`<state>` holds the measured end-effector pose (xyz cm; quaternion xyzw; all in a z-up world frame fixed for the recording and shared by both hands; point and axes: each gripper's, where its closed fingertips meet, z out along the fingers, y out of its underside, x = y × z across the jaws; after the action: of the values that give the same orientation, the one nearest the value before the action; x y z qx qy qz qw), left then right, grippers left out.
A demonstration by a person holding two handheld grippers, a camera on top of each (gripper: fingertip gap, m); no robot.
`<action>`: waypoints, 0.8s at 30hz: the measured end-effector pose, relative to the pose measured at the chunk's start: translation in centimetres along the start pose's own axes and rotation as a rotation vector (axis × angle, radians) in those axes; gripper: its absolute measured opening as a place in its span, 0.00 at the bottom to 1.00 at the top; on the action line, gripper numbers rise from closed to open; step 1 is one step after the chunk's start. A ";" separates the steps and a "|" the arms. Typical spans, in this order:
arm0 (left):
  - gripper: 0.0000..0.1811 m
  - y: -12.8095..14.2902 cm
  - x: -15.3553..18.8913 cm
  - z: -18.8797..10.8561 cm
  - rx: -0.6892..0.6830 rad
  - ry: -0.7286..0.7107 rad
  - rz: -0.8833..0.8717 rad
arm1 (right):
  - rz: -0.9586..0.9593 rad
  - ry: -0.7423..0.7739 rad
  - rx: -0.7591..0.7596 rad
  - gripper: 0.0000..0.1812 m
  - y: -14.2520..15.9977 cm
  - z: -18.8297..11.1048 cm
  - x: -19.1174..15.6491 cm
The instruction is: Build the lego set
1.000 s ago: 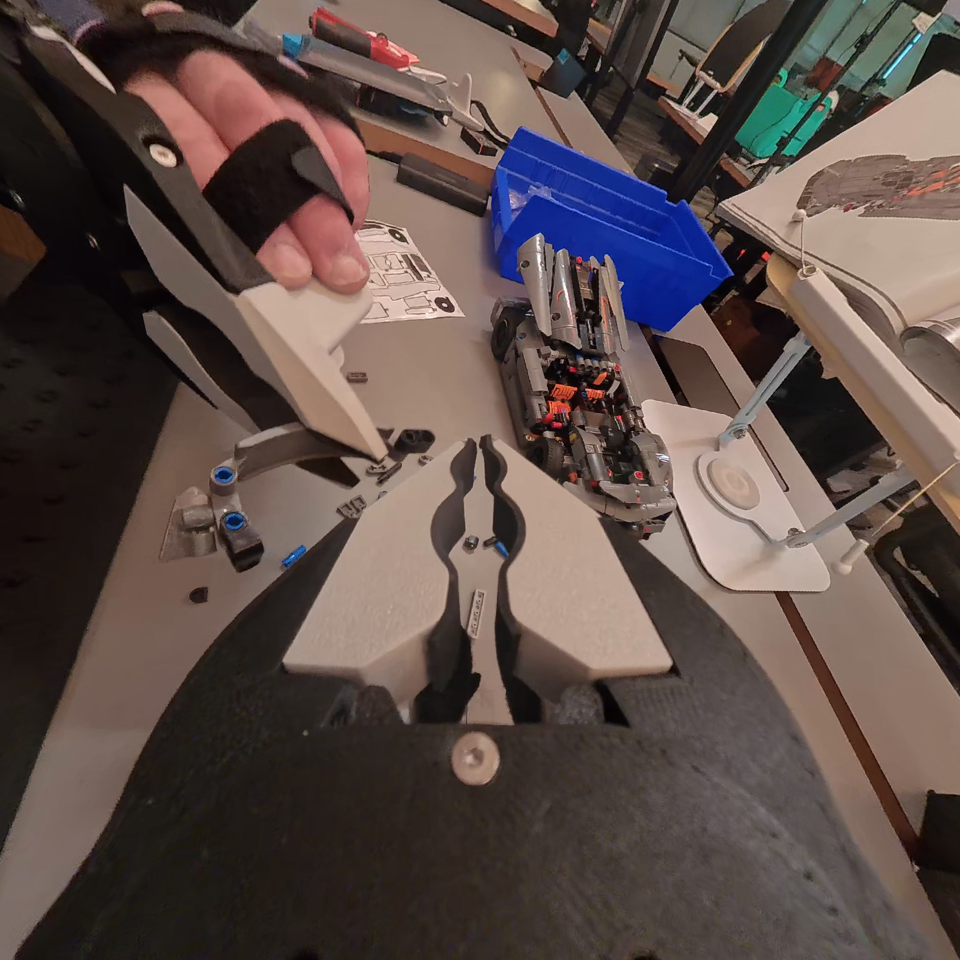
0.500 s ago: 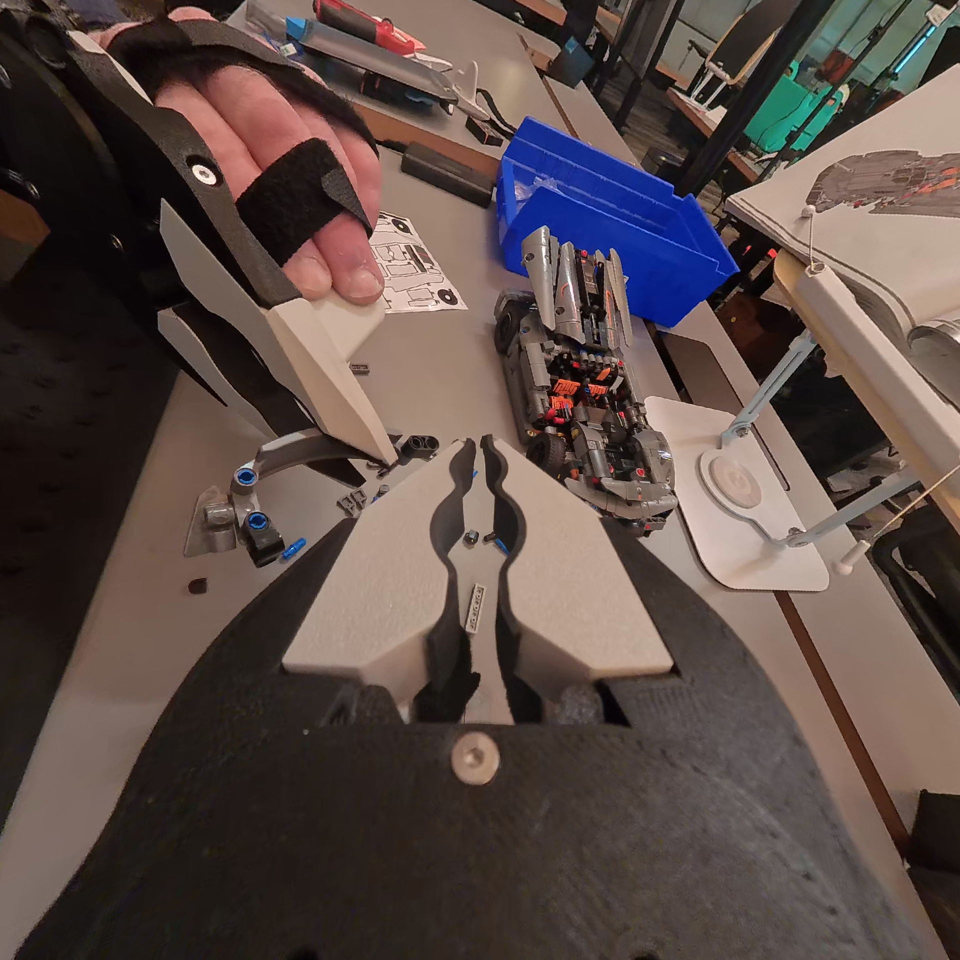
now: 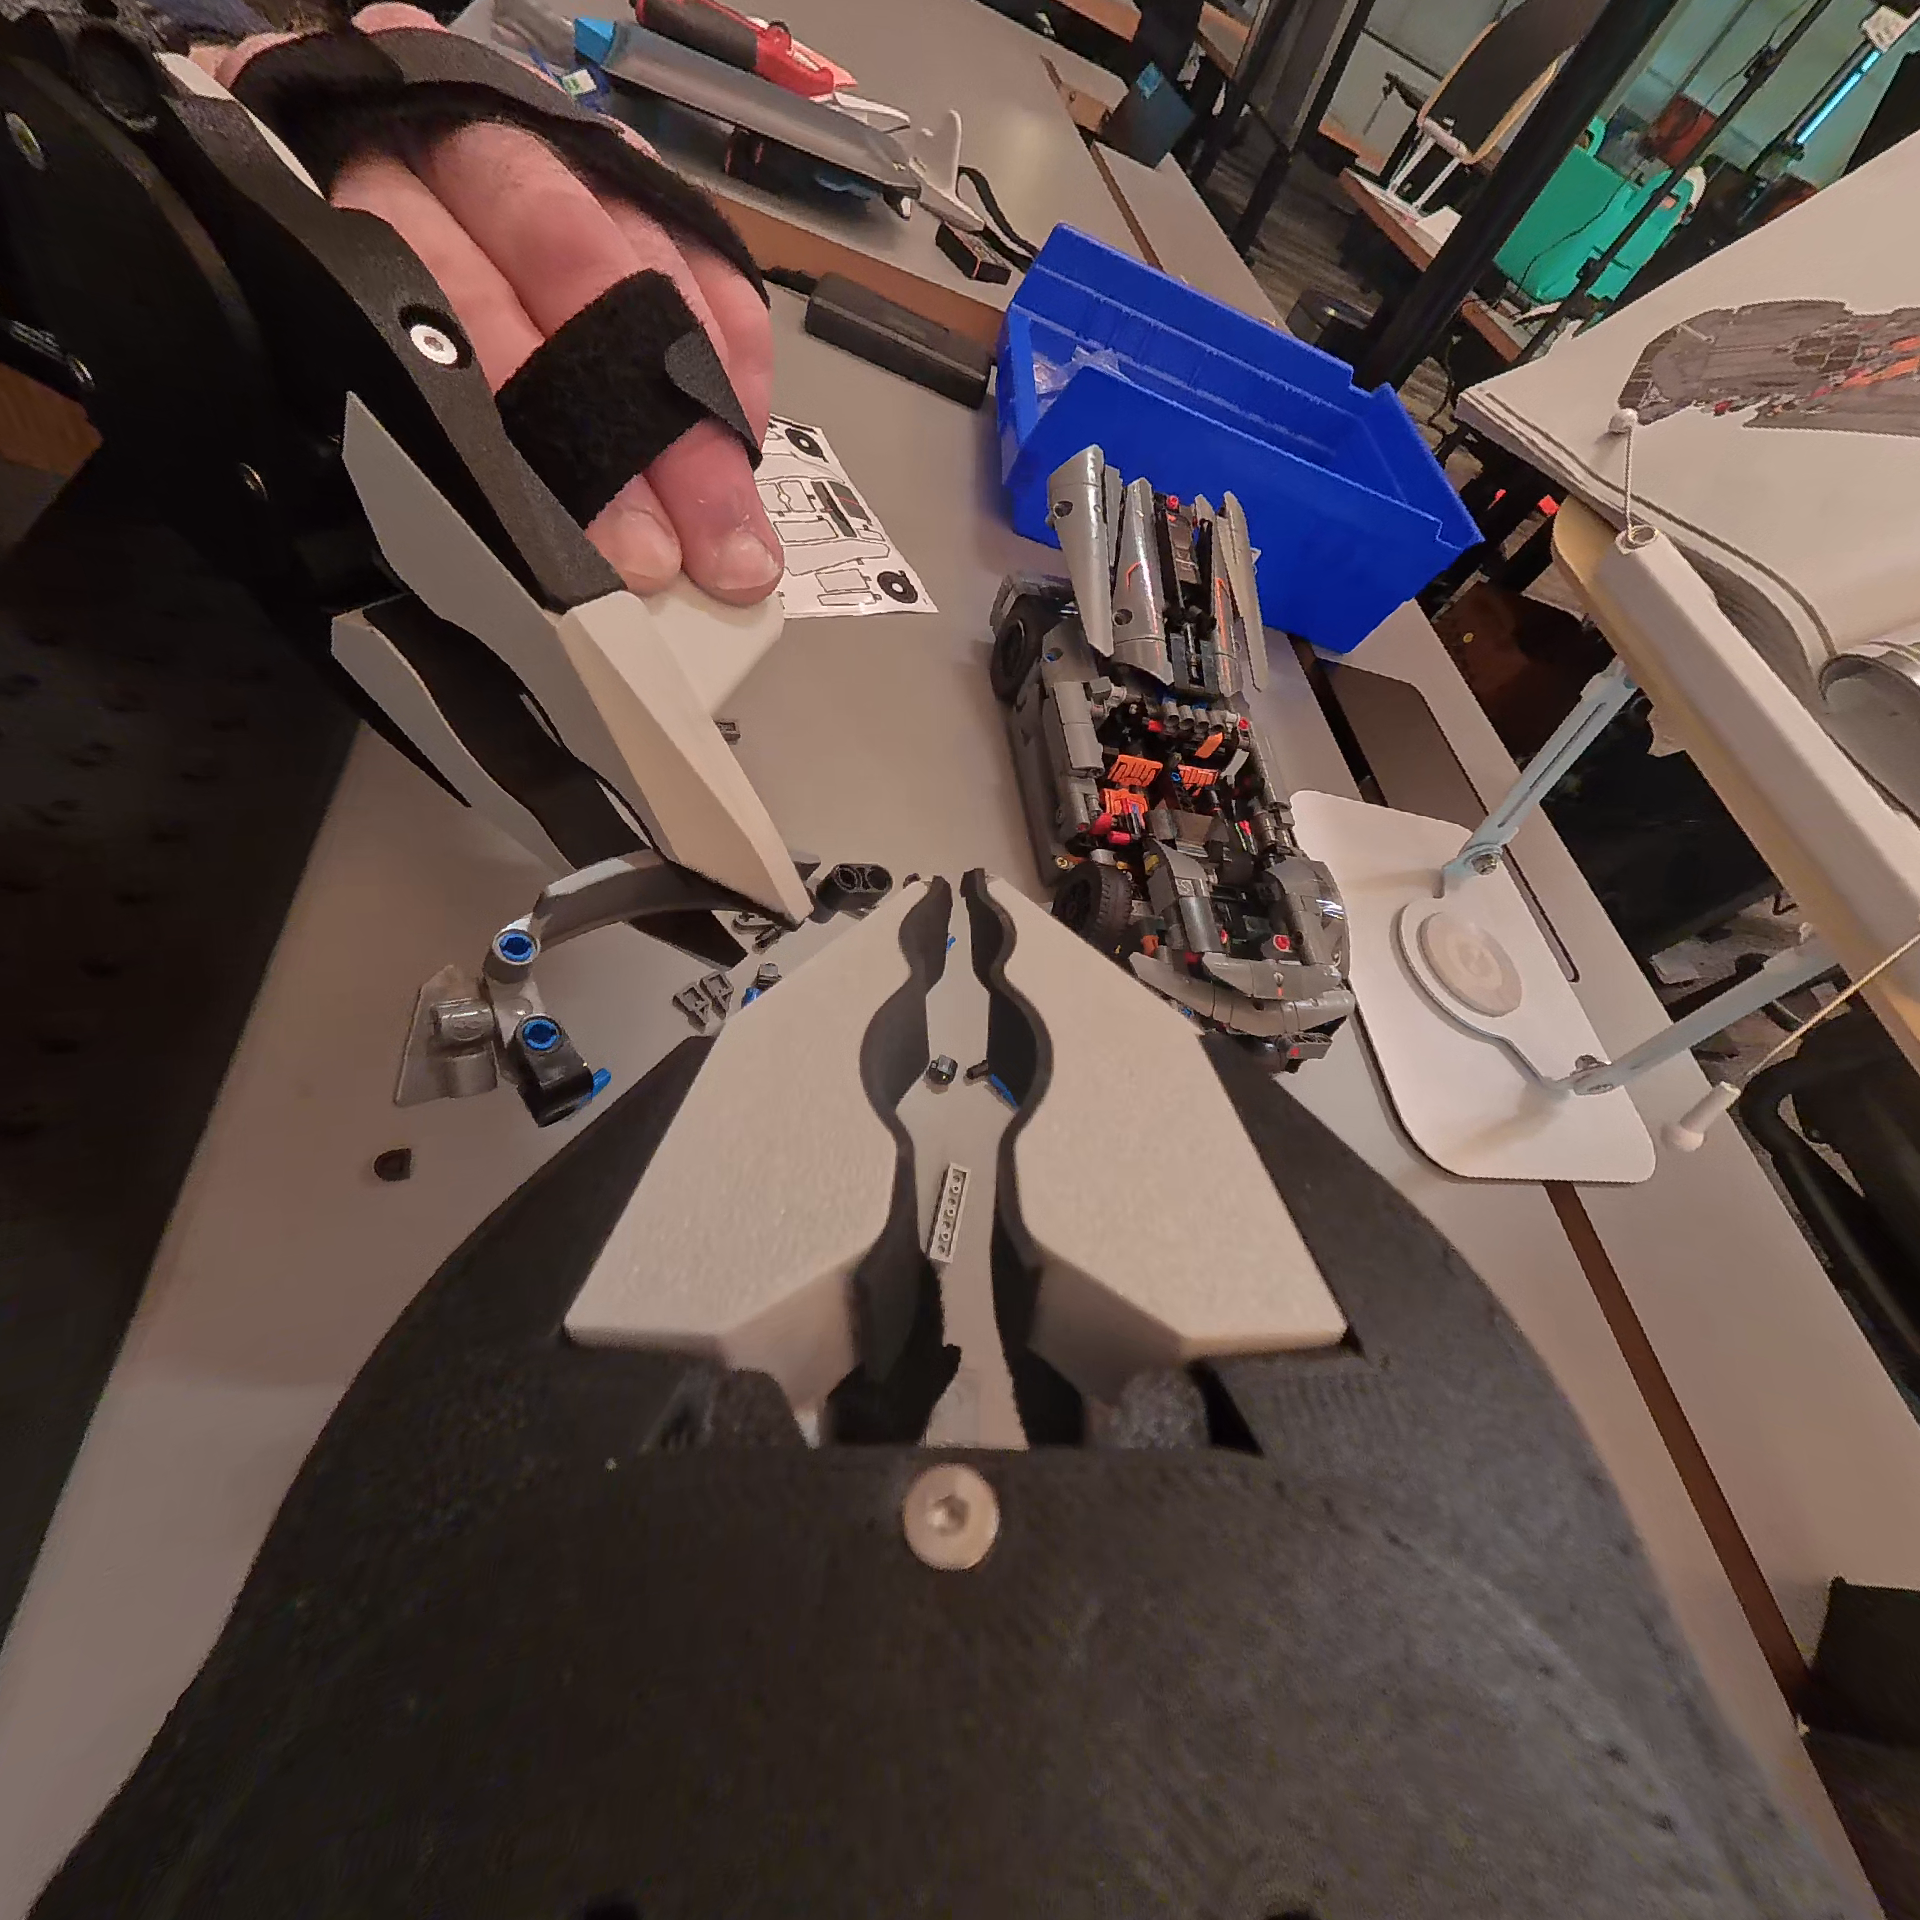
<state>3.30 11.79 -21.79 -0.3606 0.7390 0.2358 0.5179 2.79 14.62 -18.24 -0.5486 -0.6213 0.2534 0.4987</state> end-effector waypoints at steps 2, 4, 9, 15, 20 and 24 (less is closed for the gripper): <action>0.13 0.0 0.0 0.0 0.001 0.000 -0.001 | 0.002 -0.002 0.002 0.01 0.0 0.0 0.0; 0.13 0.0 -0.1 0.0 0.002 -0.004 0.001 | 0.007 -0.005 0.004 0.01 -0.1 0.0 0.0; 0.13 -0.3 -0.3 -0.1 0.013 -0.017 0.003 | 0.024 -0.044 -0.019 0.05 0.5 0.4 -0.6; 0.13 -0.7 -0.4 -0.3 0.023 -0.027 0.010 | 0.032 -0.075 -0.026 0.07 0.7 0.7 -1.1; 0.13 -0.9 -0.5 -0.3 0.028 -0.032 0.019 | 0.068 -0.121 -0.038 0.06 1.0 0.9 -1.7; 0.12 -0.9 -0.5 -0.3 0.029 -0.036 0.018 | 0.096 -0.147 -0.040 0.05 1.2 1.1 -2.1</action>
<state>3.92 11.12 -21.14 -0.3420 0.7363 0.2364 0.5339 2.12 13.27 -20.37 -0.5678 -0.6340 0.3042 0.4280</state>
